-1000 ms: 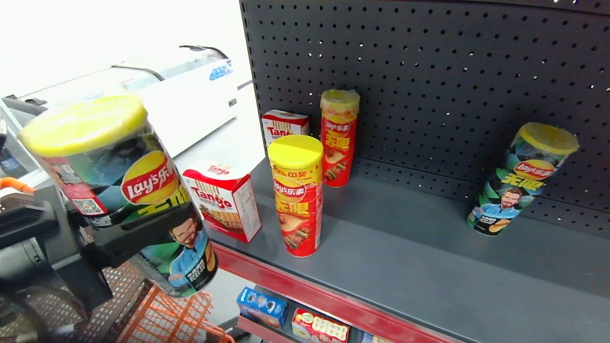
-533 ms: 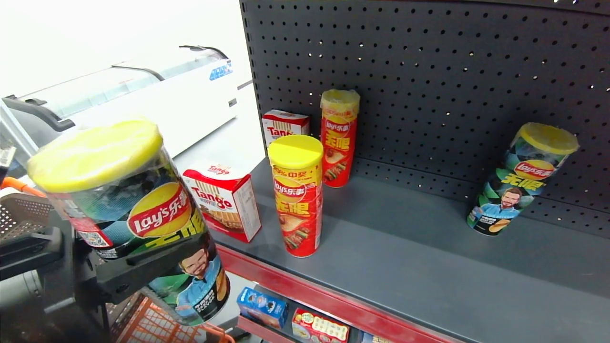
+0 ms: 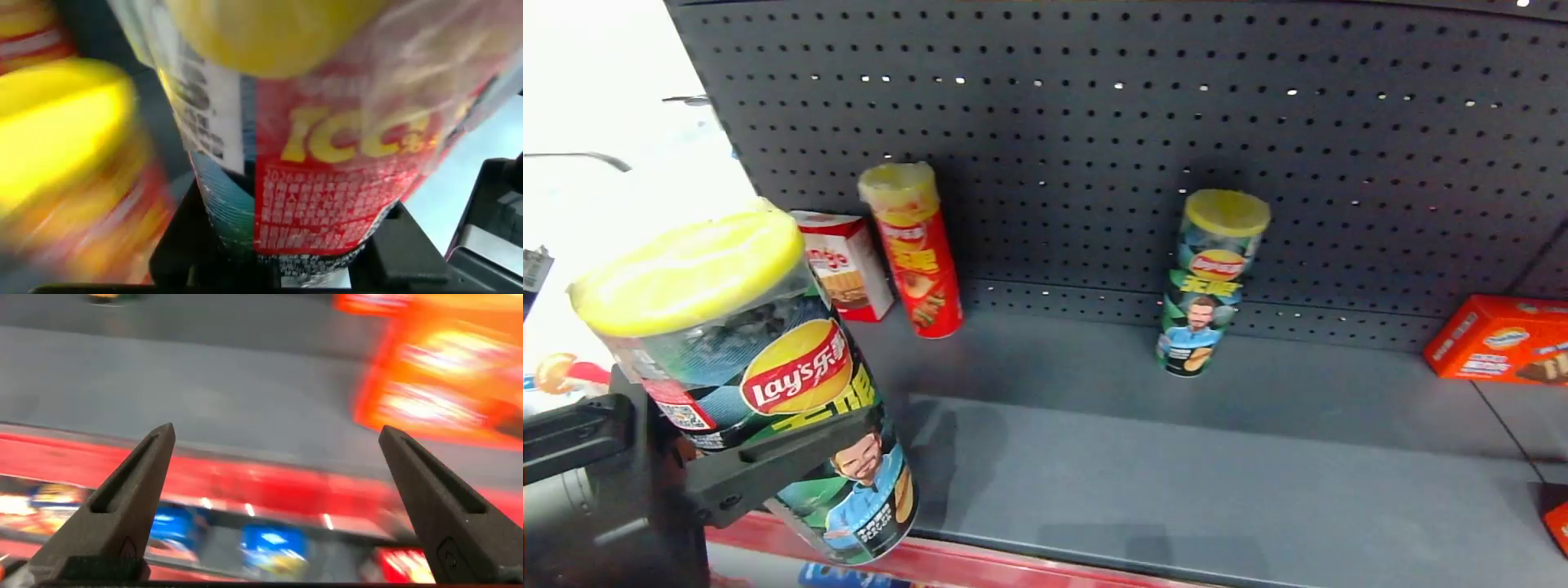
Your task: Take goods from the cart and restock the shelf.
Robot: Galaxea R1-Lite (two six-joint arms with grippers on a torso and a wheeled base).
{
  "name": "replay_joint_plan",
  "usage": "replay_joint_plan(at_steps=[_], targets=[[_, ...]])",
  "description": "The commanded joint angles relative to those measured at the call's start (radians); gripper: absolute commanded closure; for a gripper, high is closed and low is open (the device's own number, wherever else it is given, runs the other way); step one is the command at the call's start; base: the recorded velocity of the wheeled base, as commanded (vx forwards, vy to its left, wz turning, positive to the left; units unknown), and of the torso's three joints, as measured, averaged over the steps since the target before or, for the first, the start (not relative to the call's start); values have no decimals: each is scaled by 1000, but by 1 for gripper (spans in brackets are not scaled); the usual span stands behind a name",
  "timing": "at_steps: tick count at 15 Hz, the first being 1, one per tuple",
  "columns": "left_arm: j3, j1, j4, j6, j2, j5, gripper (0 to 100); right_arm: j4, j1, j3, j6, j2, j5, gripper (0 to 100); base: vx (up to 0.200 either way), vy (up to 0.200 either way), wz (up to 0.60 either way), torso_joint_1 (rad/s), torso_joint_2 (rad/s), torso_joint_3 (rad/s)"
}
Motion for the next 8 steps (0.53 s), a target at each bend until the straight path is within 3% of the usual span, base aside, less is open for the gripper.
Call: replay_joint_plan(at_steps=[1, 2, 8], targets=[[0, 2, -1, 0, 2, 0, 100, 1, 0, 0, 0, 1, 0, 0, 0, 0, -600, 12, 2, -2], [0, 2, -1, 0, 2, 2, 100, 0, 0, 0, 0, 1, 0, 0, 0, 0, -600, 2, 2, 2], [43, 8, -3, 0, -18, 8, 100, 0, 0, 0, 0, 1, 0, 0, 0, 0, 0, 0, 0, 0]])
